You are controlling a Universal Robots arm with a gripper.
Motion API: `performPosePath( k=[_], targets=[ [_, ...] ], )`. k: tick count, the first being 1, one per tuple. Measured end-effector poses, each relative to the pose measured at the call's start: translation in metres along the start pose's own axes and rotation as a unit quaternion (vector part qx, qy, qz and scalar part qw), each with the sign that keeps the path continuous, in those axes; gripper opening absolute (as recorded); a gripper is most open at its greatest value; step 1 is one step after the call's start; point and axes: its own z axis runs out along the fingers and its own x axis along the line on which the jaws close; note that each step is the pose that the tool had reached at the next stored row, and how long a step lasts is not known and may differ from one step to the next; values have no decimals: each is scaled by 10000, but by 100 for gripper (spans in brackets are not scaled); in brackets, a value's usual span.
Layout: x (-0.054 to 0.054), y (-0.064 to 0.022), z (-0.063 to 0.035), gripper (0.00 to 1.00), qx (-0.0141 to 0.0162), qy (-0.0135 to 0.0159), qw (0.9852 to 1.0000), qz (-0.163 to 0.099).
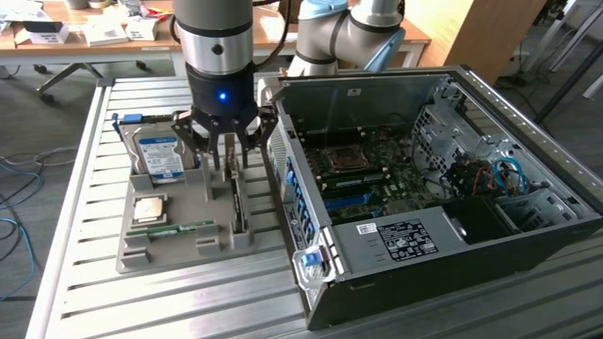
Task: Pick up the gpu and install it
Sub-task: 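Pick up the gpu and move the gpu toward the slot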
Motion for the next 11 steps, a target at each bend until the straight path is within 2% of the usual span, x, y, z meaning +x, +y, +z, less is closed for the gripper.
performPosePath(
  k=[7, 11],
  targets=[
    [2, -4, 88, 47, 0, 0, 10000, 0],
    [2, -4, 95, 47, 1, 1, 10000, 0]
  ],
)
